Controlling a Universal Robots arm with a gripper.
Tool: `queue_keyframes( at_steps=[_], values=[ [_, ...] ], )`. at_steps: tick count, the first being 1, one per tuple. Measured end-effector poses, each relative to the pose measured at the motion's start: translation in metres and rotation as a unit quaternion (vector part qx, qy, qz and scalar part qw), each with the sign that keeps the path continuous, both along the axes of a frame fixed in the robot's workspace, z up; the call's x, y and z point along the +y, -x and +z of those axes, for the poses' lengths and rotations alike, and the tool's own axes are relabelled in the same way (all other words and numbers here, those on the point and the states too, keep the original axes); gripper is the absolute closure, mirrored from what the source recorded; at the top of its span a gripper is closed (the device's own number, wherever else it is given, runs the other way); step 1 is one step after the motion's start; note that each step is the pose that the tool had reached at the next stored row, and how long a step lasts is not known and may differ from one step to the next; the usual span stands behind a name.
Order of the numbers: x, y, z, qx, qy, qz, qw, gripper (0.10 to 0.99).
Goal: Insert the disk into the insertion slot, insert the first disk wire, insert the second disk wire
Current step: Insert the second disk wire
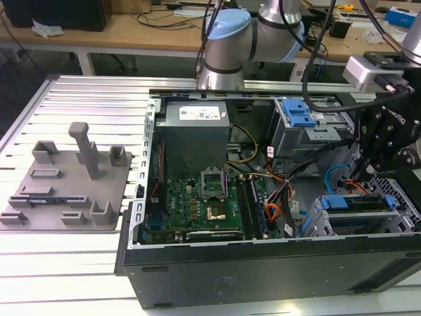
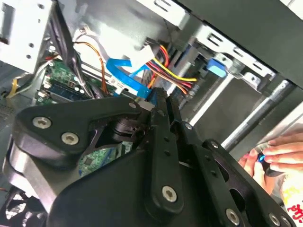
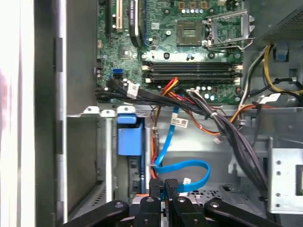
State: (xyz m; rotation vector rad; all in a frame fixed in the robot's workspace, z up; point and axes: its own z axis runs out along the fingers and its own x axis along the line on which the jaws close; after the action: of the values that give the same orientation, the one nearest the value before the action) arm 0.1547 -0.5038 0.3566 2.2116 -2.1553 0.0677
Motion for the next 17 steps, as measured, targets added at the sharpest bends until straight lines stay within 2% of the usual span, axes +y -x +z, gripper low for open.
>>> queue_keyframes(
  at_steps=[2,3,7,11,17],
  values=[
    [-0.008,0.0,0.0,0.0,-0.0001,0.0,1.0,0.925],
    [-0.0096,0.0,0.0,0.0,-0.0002,0.0,1.0,0.925],
    [-0.0109,0.0001,0.0001,0.0,0.0,0.0,1.0,0.925],
    [-0.0166,0.0006,-0.0009,0.0,-0.0002,0.0,1.0,0.925],
    [-0.0166,0.0008,-0.0027,0.0,-0.0001,0.0,1.0,0.925]
  ],
)
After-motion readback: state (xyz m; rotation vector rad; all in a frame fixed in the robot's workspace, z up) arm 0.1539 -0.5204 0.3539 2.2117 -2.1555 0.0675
